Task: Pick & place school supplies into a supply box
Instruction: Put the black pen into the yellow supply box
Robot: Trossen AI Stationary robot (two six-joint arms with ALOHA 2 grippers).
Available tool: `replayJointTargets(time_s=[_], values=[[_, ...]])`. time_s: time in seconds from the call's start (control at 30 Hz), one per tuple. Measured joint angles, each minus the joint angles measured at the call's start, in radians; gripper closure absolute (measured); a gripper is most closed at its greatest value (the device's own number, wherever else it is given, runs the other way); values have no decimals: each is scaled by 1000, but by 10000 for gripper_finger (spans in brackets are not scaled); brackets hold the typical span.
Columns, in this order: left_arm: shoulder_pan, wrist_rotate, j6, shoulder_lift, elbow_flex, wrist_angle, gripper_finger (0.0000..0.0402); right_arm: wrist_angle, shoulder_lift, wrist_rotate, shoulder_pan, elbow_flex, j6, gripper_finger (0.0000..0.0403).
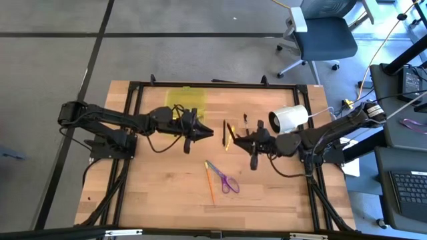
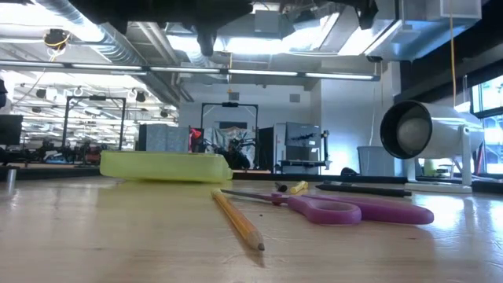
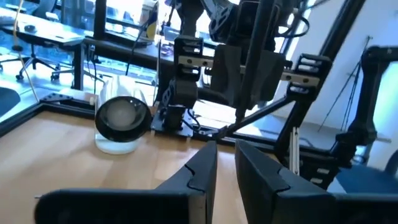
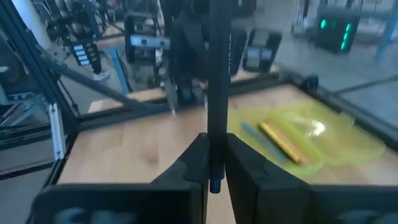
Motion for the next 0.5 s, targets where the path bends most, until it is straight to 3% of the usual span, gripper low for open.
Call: replayJointTargets(time_s=[0.33,0.5], values=[[0,-37,-56,0,0,60,223,102,36,-77,-65,0,-7,360],[0,-59,-69,0,0,54,189,231,114,-129,-100,1,-7,360]])
